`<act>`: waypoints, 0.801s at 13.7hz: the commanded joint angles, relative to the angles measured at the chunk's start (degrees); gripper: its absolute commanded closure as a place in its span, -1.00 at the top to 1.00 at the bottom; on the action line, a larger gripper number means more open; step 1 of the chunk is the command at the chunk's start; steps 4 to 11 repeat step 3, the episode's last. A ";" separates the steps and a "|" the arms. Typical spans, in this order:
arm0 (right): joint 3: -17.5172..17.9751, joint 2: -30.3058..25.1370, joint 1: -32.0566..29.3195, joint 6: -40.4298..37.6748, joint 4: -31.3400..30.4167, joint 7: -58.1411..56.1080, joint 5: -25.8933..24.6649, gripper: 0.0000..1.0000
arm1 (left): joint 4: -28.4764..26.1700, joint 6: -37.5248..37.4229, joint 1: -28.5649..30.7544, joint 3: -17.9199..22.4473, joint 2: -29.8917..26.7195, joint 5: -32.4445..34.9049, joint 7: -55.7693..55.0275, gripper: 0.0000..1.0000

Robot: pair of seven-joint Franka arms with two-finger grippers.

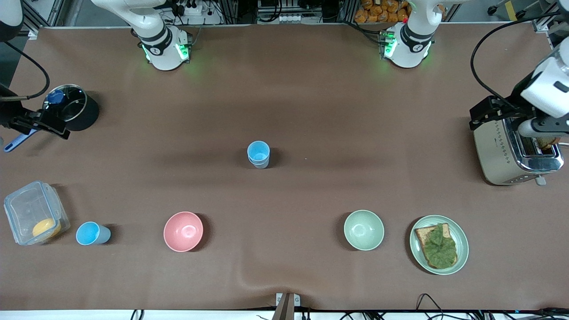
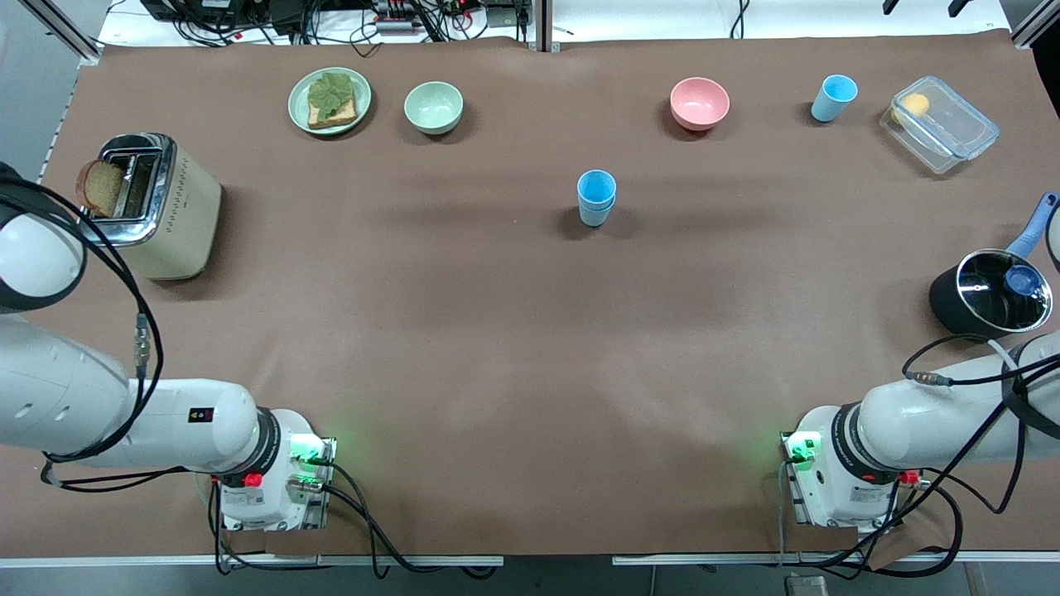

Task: Stack blue cups with both arms

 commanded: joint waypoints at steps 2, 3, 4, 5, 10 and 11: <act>0.63 -0.89 -0.83 0.05 -0.60 0.03 -0.40 1.00 | 2.59 -3.79 0.14 0.91 0.15 -1.81 1.33 1.00; 0.63 -0.80 -0.83 0.05 -0.59 0.03 -0.31 1.00 | 2.60 -3.79 0.14 0.91 0.50 -1.63 1.33 1.00; 0.63 -0.80 -0.83 0.05 -0.59 0.03 -0.31 1.00 | 2.60 -3.79 0.14 0.91 0.50 -1.63 1.33 1.00; 0.63 -0.80 -0.83 0.05 -0.59 0.03 -0.31 1.00 | 2.60 -3.79 0.14 0.91 0.50 -1.63 1.33 1.00; 0.63 -0.80 -0.83 0.05 -0.59 0.03 -0.31 1.00 | 2.60 -3.79 0.14 0.91 0.50 -1.63 1.33 1.00; 0.63 -0.80 -0.83 0.05 -0.59 0.03 -0.31 1.00 | 2.60 -3.79 0.14 0.91 0.50 -1.63 1.33 1.00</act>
